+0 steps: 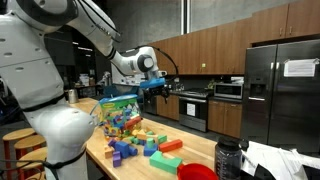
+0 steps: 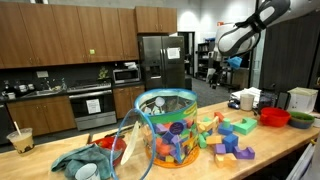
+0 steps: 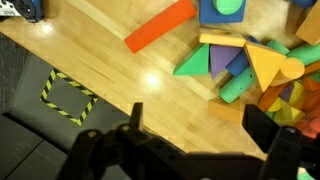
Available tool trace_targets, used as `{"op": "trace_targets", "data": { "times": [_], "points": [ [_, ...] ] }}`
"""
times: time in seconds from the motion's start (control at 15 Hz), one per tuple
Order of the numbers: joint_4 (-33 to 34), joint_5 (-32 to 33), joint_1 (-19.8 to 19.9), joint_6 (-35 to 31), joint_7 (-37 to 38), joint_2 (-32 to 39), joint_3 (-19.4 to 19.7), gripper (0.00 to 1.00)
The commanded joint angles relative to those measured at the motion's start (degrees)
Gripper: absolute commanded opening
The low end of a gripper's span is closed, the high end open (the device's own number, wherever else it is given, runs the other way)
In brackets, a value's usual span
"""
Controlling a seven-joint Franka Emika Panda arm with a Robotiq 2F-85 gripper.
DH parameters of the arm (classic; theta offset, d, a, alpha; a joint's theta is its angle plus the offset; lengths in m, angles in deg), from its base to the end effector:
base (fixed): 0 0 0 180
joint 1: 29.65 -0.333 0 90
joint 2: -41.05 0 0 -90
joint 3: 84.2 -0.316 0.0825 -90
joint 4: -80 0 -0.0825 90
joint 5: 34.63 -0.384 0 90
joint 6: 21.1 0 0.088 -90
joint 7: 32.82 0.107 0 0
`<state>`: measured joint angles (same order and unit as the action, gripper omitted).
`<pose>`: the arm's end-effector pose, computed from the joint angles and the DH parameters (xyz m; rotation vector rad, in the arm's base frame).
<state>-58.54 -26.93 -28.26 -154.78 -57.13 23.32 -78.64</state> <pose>0.4605 -0.0596 0.4480 2.9371 0.5743 0.2933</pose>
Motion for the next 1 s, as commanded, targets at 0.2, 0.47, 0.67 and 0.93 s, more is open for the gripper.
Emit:
{"op": "trace_targets", "data": {
  "times": [0.2,0.47,0.67,0.93],
  "points": [
    [5.76,-3.90,-2.42,0.20,-4.85,4.28,0.48,1.00],
    [4.89,-2.85,-2.07,0.25,-3.28,3.82,-0.13,1.00],
    [5.31,-3.16,-2.19,1.04,-3.92,4.00,-0.05,1.00],
    [10.48,-3.71,-2.52,2.02,-5.62,5.23,0.07,1.00]
  ]
}}
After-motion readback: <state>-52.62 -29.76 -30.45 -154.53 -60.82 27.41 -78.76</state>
